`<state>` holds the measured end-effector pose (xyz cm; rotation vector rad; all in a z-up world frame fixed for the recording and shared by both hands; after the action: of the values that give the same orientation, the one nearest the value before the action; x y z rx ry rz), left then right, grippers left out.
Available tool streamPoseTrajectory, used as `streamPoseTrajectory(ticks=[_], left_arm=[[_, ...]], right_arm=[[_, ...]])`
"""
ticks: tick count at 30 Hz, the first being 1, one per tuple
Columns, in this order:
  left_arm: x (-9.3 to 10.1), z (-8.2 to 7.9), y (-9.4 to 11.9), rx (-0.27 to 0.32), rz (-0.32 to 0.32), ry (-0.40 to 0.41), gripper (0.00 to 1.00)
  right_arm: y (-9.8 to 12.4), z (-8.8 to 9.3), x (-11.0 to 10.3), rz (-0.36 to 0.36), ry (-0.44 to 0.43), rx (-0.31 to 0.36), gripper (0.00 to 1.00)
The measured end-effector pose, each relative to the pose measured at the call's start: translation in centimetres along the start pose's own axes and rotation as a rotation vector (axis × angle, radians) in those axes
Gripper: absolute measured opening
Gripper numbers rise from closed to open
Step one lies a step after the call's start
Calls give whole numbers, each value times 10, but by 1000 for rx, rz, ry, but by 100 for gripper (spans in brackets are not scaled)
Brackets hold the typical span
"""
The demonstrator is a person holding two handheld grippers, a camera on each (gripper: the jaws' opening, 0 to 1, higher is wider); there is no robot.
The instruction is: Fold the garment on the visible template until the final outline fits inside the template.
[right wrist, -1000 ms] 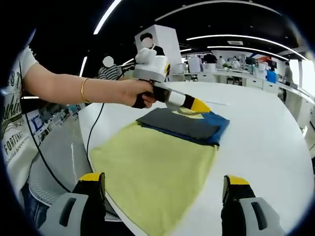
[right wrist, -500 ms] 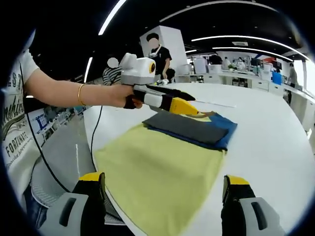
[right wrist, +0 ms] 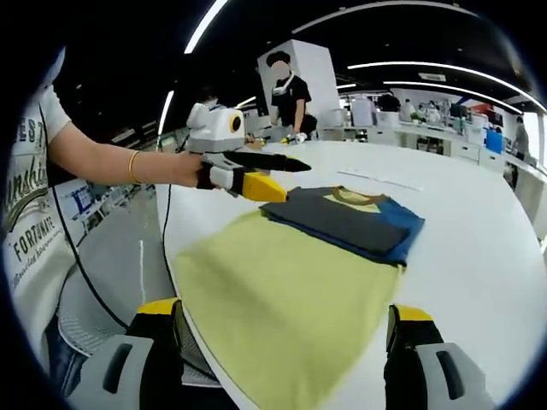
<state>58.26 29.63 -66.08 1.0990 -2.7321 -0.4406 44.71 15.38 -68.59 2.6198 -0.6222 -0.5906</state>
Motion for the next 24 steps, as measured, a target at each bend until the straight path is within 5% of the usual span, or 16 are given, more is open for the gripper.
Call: streamPoseTrajectory(ticks=[15,24], left_arm=[[-2,30,61,-18,-23,-41,99],[0,61,103,-105,-14,-97,92]], right_arm=[[1,4,-3,-31,10,-11,98],[1,19,-4,-35,20,-52,95]])
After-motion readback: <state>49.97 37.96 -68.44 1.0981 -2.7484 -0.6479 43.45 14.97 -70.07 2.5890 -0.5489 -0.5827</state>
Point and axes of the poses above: the point that each gripper's makers call its tool centre point, and the gripper's own axes: y roughly backward along the fingers, x roughly to its right, z roughly out of its underside, the point moved 3 cm from there along y, roughly backward along the fingers, and after that the axes turned 12 degrees about -z, right-handed, at the moved point
